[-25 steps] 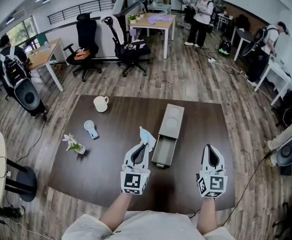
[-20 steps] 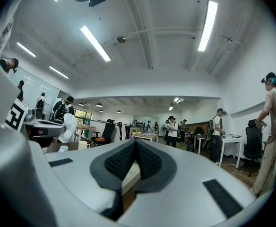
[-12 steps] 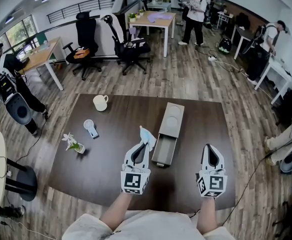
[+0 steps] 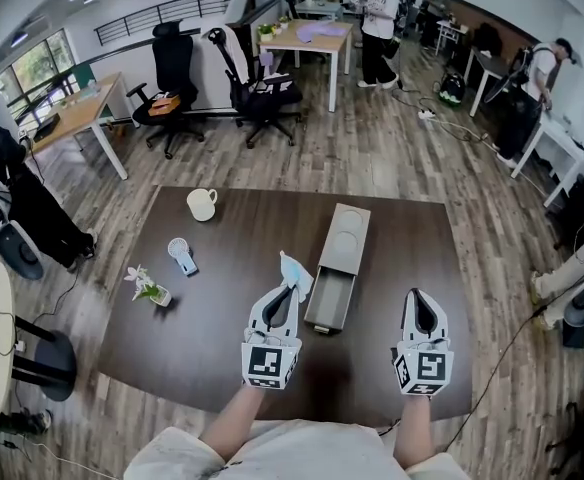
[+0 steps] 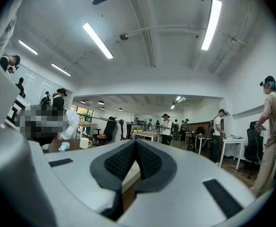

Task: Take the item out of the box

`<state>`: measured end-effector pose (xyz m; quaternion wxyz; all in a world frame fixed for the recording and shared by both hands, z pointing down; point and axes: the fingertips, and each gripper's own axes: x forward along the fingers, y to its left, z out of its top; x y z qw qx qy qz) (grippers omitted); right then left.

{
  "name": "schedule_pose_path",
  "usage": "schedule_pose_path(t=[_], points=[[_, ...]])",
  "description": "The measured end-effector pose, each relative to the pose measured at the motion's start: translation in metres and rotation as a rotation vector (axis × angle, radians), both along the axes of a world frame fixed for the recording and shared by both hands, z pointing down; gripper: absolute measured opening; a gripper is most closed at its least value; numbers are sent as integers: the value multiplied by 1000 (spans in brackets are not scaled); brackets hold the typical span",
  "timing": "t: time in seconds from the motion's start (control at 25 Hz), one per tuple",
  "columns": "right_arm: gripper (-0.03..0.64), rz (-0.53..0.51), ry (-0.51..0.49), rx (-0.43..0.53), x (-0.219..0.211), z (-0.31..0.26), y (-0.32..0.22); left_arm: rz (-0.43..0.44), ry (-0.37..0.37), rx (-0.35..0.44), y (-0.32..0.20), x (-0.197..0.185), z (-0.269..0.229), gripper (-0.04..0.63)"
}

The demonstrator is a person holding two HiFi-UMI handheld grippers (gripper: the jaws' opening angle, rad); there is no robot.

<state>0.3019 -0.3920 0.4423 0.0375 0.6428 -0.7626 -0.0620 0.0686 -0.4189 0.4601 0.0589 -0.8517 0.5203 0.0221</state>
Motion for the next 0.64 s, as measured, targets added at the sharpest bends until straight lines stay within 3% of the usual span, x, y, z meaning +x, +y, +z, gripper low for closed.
schedule_pose_path(t=[0.64], points=[[0, -8, 12, 0, 1, -2, -4, 4, 0, -6, -2, 3, -1, 8]])
